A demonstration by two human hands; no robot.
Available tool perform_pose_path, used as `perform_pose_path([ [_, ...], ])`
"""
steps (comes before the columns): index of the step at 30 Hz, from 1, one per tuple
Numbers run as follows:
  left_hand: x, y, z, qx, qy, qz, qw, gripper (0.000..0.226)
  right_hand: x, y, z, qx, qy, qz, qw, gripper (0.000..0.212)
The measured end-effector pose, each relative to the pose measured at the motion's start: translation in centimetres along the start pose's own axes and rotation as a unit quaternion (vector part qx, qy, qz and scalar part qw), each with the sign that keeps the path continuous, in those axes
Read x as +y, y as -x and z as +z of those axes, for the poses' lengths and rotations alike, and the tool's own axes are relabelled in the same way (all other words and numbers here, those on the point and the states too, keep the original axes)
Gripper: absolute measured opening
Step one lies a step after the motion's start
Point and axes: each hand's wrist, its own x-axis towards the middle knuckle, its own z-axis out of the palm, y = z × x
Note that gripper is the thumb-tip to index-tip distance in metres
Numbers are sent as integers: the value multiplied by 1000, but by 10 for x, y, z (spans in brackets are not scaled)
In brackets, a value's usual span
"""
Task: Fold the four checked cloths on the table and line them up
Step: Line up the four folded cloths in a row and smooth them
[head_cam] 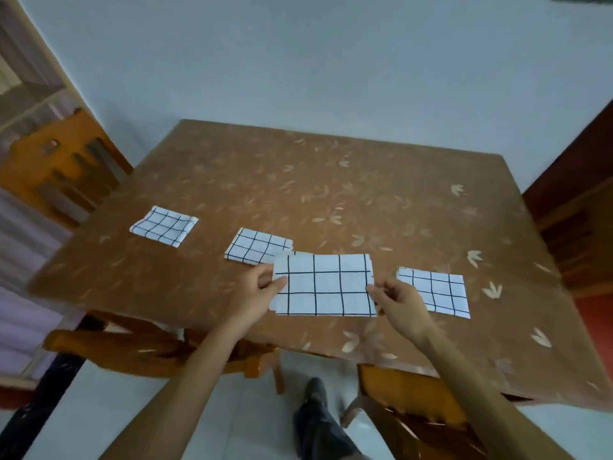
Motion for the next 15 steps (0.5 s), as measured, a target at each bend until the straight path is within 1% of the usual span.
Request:
perform_pose_path([
  [2, 0, -33, 7, 1, -5, -17, 1000, 16, 8, -28, 5, 15, -3, 28, 999, 35],
  [4, -4, -64, 16, -1, -31, -43, 999, 23, 17, -55, 12, 33, 1, 64, 997, 29],
  [8, -22, -113, 41, -27, -90, -84, 992, 42, 40, -100, 24, 55, 33, 134, 989, 7],
  [11, -34, -140, 63, -40, -127, -95, 987, 47, 57, -122, 33, 63, 35, 175, 982, 15],
  [15, -49, -170, 86, -72, -163, -100, 979, 56, 70, -137, 40, 116, 58, 204, 970, 21],
])
